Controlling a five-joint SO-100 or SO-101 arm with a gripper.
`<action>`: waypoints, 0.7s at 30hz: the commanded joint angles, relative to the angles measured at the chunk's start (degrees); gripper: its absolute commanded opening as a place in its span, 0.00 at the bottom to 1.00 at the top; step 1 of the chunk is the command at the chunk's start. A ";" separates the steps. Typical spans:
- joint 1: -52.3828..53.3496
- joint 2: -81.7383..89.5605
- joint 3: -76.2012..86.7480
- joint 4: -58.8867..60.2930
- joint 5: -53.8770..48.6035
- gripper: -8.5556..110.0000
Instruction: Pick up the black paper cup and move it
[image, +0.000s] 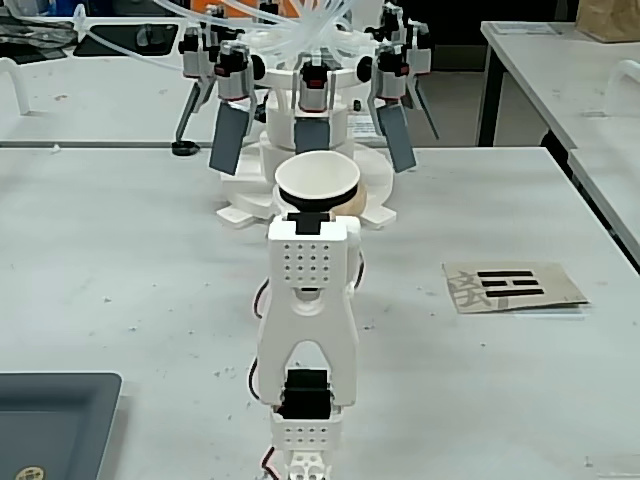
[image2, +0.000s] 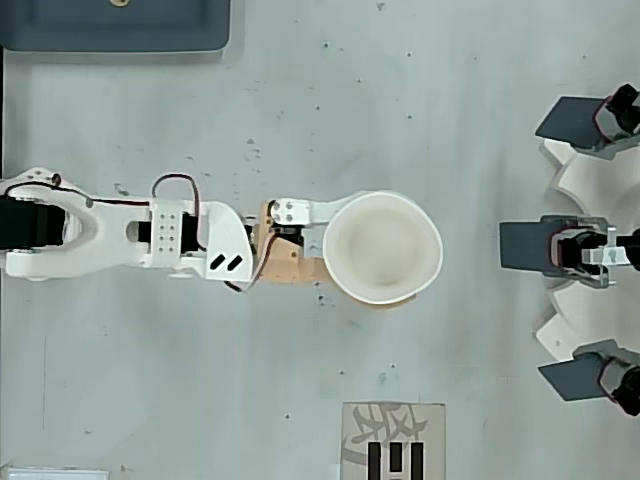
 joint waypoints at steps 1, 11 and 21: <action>0.70 0.09 -5.71 1.14 -0.44 0.16; 0.70 -2.99 -14.15 6.68 -0.44 0.16; 0.70 -5.27 -18.63 8.88 -0.18 0.16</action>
